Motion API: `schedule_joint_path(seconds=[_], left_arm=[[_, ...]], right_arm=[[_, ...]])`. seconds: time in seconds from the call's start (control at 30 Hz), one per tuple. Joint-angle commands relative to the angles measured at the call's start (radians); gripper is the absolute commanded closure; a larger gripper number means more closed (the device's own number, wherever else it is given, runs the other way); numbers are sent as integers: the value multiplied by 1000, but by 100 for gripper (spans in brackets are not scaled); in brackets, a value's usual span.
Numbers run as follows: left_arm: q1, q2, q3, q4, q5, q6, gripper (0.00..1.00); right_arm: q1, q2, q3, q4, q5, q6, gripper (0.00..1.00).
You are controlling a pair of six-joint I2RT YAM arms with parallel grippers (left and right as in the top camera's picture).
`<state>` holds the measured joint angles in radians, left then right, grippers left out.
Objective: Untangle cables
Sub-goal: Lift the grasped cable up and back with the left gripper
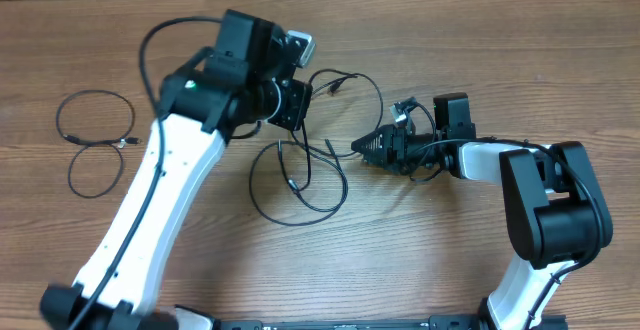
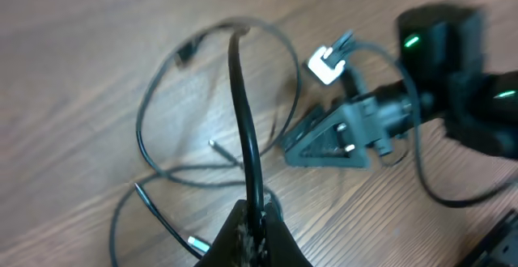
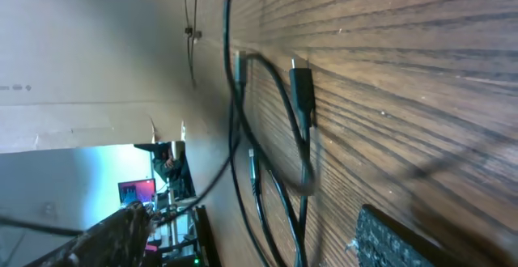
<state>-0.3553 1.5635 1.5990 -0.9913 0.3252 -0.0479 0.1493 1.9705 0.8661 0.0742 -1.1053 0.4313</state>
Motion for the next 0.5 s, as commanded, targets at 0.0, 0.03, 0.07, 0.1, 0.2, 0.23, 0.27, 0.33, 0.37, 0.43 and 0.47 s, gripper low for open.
schedule_joint_path(seconds=[0.0,0.03,0.07,0.1,0.2,0.23,0.27,0.33,0.37,0.43,0.47], left_arm=[[2,-135,89,24,-3,19,96],[2,-158,101,29,-3,19,96],[2,-177,113,32,-3,19,96],[2,-223,134,47,-3,18,96],[2,-283,140,81,5,18,96],[2,-306,140,94,6,18,96],[2,-328,140,105,7,18,96],[2,-368,140,116,7,18,96],[2,-379,140,117,7,18,96],[2,-400,140,117,3,19,96],[2,-406,140,114,-5,19,96]], right_arm=[[-5,11,-7,3,16,-9,24],[-5,11,-7,3,16,-9,27],[-5,11,-7,3,16,-9,30],[-5,11,-7,3,16,-9,44],[-5,11,-7,3,16,-9,61],[-5,11,-7,3,16,-9,70],[-5,11,-7,3,16,-9,78],[-5,11,-7,3,16,-9,88],[-5,11,-7,3,15,-9,88],[-5,11,-7,-1,3,-10,75],[-5,11,-7,0,-15,-11,66]])
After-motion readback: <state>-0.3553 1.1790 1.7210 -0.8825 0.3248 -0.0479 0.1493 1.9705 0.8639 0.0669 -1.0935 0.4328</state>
